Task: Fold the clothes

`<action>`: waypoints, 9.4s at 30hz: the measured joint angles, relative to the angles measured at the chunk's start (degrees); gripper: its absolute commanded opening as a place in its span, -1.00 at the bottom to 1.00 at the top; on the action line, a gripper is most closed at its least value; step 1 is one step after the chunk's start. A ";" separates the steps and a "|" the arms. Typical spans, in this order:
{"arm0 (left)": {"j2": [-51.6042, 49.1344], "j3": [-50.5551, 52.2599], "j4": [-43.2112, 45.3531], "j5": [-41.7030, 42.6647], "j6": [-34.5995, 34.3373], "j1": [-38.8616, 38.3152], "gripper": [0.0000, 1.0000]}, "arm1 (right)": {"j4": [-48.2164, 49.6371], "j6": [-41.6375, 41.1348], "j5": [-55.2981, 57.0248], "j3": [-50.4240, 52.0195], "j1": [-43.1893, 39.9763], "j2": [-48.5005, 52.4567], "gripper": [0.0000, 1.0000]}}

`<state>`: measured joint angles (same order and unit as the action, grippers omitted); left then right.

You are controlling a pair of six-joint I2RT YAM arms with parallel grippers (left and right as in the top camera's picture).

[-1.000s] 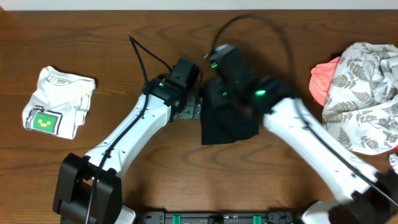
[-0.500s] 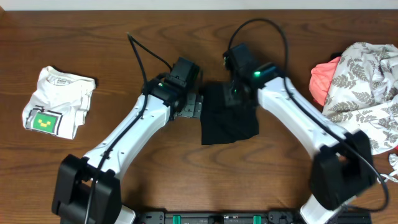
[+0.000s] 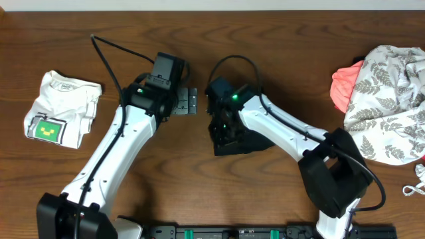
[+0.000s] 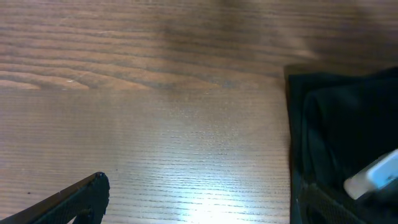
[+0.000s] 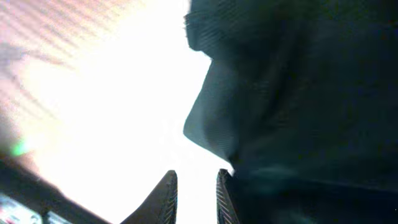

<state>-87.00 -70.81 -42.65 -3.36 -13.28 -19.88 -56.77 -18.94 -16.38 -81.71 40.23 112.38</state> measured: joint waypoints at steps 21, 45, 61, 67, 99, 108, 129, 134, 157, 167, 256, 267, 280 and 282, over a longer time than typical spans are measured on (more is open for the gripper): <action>0.00 0.00 0.07 -0.02 0.00 -0.04 0.94 | -4.31 3.85 7.10 -5.46 -10.88 -19.08 -0.47; 0.00 0.00 0.07 0.00 0.00 -0.04 0.94 | 10.45 15.82 15.63 17.38 -1.97 -15.04 -0.16; 0.11 0.00 1.51 0.52 -0.92 4.76 0.95 | 25.09 4.44 25.53 17.38 2.43 -15.04 -0.01; 1.31 0.00 1.81 4.83 -1.86 13.22 0.95 | 28.52 -1.22 26.03 17.38 3.19 -14.88 0.05; 1.53 0.00 1.79 11.19 -1.97 17.86 0.95 | 32.22 0.13 27.08 13.05 4.13 -5.62 -0.31; 1.53 0.00 1.64 11.58 -1.97 17.86 0.95 | 31.30 0.37 26.84 12.44 4.13 -5.97 -0.28; 1.53 0.00 1.53 11.61 -1.97 17.86 0.95 | 32.63 0.59 26.45 12.44 4.13 -4.70 -0.22; 1.53 0.00 1.53 11.61 -1.97 17.86 0.95 | 32.63 0.59 26.47 12.44 4.13 -3.80 -0.22; 1.53 0.00 1.51 11.82 -1.97 17.86 0.95 | 17.81 -4.96 35.28 5.57 -1.62 -9.01 -0.98; 1.51 0.00 1.51 11.91 -1.97 17.86 0.95 | 3.04 -6.34 38.95 4.20 -24.09 -20.17 -0.98; 0.04 -0.02 10.14 18.05 21.73 -14.08 0.96 | 15.43 -4.52 19.89 25.97 -25.92 -28.98 -0.61; -12.07 -0.02 22.29 17.99 23.87 -21.55 0.96 | 14.40 -8.63 23.58 27.10 -29.14 -22.40 -0.56; -21.38 -0.02 31.56 17.99 23.87 -21.99 0.96 | 12.41 -10.12 24.85 27.15 -40.48 -21.33 -0.57; -22.64 -0.02 32.20 17.99 23.87 -22.05 0.96 | 12.33 -9.90 24.83 27.15 -41.53 -21.33 -0.56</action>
<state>-109.65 -70.83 -10.46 14.63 10.59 -41.93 -44.45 -28.84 8.45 -54.57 -1.30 91.05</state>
